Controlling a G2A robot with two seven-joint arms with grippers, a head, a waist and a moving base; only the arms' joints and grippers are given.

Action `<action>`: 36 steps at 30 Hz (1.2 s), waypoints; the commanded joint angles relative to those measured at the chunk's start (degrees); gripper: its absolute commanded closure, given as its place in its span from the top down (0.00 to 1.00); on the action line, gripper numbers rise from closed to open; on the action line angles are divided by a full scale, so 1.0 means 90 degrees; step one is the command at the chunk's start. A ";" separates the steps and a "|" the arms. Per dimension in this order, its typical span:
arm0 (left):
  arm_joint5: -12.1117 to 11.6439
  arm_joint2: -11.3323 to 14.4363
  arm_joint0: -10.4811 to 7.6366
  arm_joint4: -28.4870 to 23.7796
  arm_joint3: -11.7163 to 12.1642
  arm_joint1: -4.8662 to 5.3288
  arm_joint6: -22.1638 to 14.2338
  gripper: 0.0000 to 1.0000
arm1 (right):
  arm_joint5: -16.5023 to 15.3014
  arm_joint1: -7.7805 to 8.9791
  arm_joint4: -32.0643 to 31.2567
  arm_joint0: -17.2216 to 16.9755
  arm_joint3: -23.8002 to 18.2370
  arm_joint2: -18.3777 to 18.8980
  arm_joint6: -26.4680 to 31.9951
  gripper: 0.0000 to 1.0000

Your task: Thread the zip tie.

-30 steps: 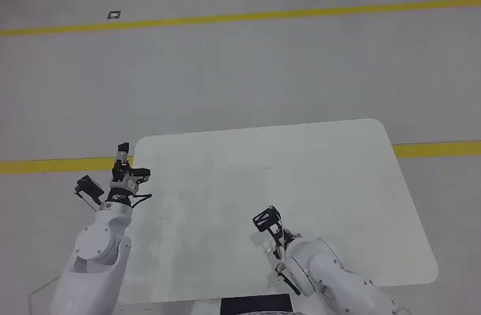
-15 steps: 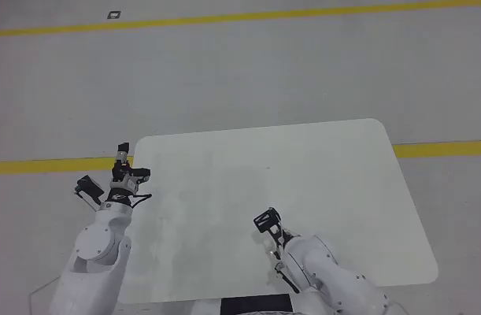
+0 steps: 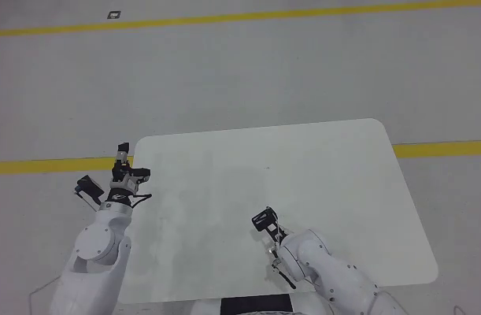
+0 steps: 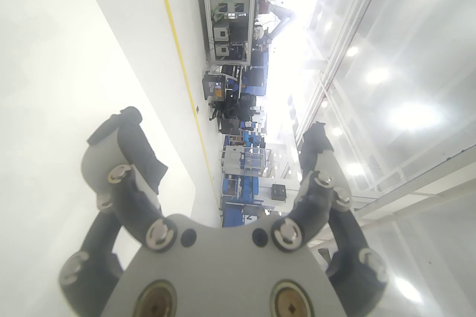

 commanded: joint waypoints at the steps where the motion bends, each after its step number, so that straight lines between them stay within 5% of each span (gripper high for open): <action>1: 0.0000 0.0000 0.0000 0.0000 0.0000 0.0000 0.0000 1.00 | -0.0005 -0.0015 0.0015 0.0019 0.0039 0.0002 0.0000 0.02; 22: 0.0000 0.0000 0.0000 0.0000 0.0000 0.0000 0.0000 1.00 | -0.0101 -0.0120 -0.0025 -0.0006 0.0154 0.0079 0.0000 0.05; 36: 0.0000 0.0000 0.0000 0.0000 0.0000 0.0000 0.0000 1.00 | -0.0196 -0.0144 -0.0140 -0.0165 0.0000 0.0181 0.0000 0.18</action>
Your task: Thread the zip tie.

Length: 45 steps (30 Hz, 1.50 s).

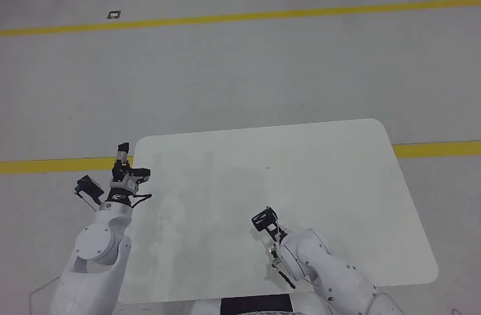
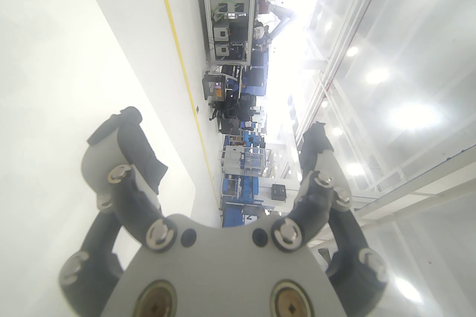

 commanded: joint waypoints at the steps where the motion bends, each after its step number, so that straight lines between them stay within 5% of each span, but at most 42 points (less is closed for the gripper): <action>1: 0.0000 0.0000 0.0000 0.0000 0.0000 0.0000 0.0000 1.00 | -0.0021 -0.0005 -0.0014 -0.0011 0.0002 -0.0003 0.0000 0.18; 45: 0.0000 0.0000 0.0000 0.0000 0.0000 0.0000 0.0000 1.00 | -0.0171 -0.0186 -0.0086 -0.0031 0.0217 0.0139 -0.0008 0.07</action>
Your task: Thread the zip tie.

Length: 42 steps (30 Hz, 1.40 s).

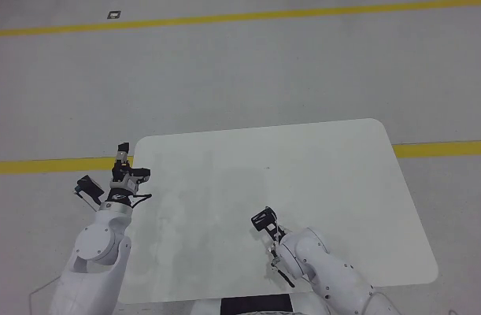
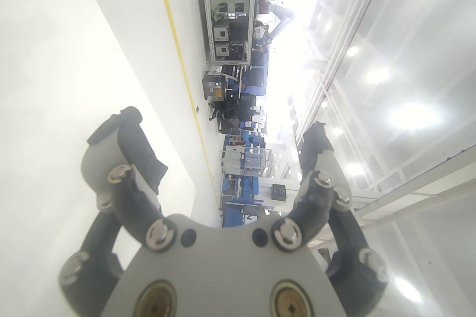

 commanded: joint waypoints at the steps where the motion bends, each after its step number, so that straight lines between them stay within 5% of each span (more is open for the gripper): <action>1: 0.0000 0.0000 0.0000 0.0000 0.0000 0.0000 0.0000 1.00 | -0.0001 -0.0008 -0.0007 0.0001 0.0018 0.0003 0.0000 0.07; 11: 0.0000 0.0000 0.0000 0.0000 0.0000 0.0000 0.0000 1.00 | -0.0021 -0.0046 -0.0042 0.0009 0.0078 0.0014 0.0007 0.09; 22: 0.0000 0.0000 0.0000 0.0000 0.0000 0.0000 0.0000 1.00 | 0.0055 -0.0081 -0.0235 -0.0035 0.0003 0.0018 0.0007 0.00; 42: 0.0000 0.0000 0.0000 0.0000 0.0000 0.0000 0.0000 1.00 | -0.0254 0.0040 -0.0584 -0.0926 -0.1460 0.0439 0.0007 0.00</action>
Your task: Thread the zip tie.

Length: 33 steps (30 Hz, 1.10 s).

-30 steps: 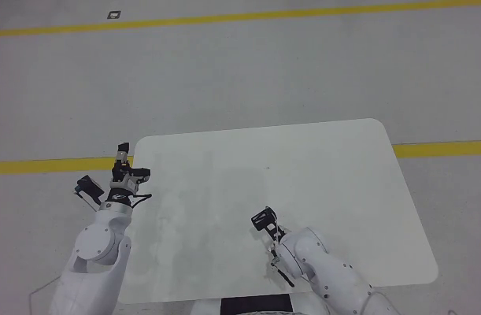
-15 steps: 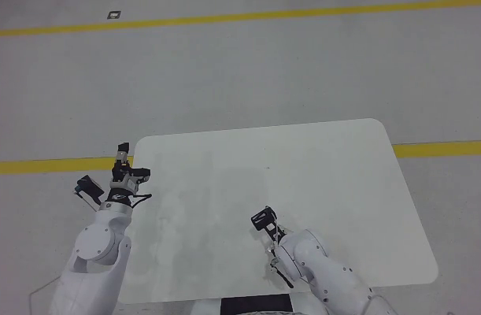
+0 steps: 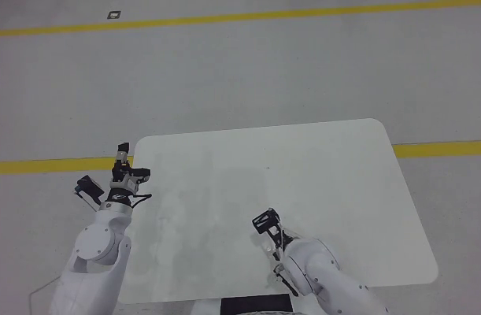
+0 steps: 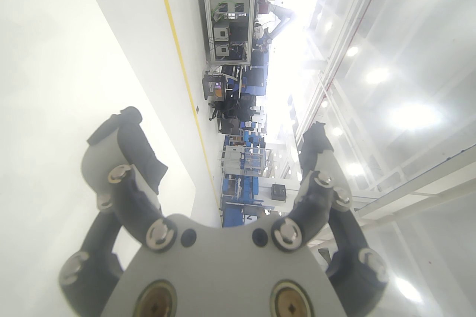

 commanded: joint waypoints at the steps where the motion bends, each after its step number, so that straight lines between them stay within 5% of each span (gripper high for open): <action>1: 0.0000 0.0000 0.0000 0.0000 0.0000 0.0000 0.0000 1.00 | -0.0070 0.0014 0.0083 -0.0079 -0.0132 0.0082 -0.0003 0.00; 20: 0.0000 0.0000 0.0000 0.0000 0.0000 0.0000 0.0000 1.00 | -0.0808 0.0182 0.2076 -0.0878 -0.0947 0.1264 -0.1097 0.00; 33: 0.0000 0.0000 0.0000 0.0000 0.0000 0.0000 0.0000 1.00 | -0.1847 0.0325 0.5605 -0.1128 -0.0625 0.2630 -0.1627 0.00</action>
